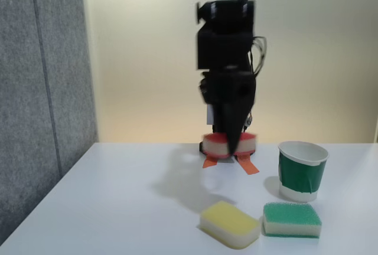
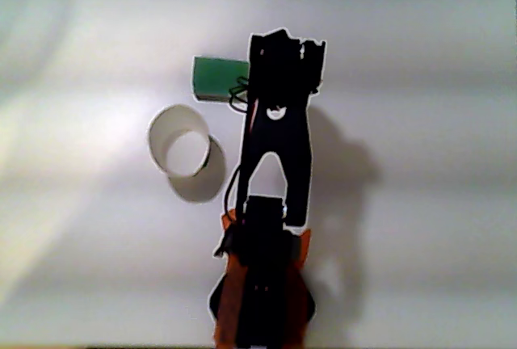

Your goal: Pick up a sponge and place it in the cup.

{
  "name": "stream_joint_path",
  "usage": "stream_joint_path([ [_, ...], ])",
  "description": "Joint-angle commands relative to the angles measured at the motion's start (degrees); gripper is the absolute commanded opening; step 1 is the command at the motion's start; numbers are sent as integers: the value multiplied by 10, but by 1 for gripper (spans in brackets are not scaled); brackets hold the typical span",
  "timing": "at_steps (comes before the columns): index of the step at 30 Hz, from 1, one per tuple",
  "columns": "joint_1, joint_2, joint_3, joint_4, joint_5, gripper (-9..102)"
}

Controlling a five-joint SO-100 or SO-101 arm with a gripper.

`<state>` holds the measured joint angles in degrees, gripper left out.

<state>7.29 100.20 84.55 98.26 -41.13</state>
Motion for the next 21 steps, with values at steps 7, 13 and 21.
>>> stream_joint_path([
  [7, -118, 88, 24, 21, 167, 0],
  [13, -174, 84, 20, 20, 240, 0],
  [21, -240, 108, 66, -8, 331, 0],
])
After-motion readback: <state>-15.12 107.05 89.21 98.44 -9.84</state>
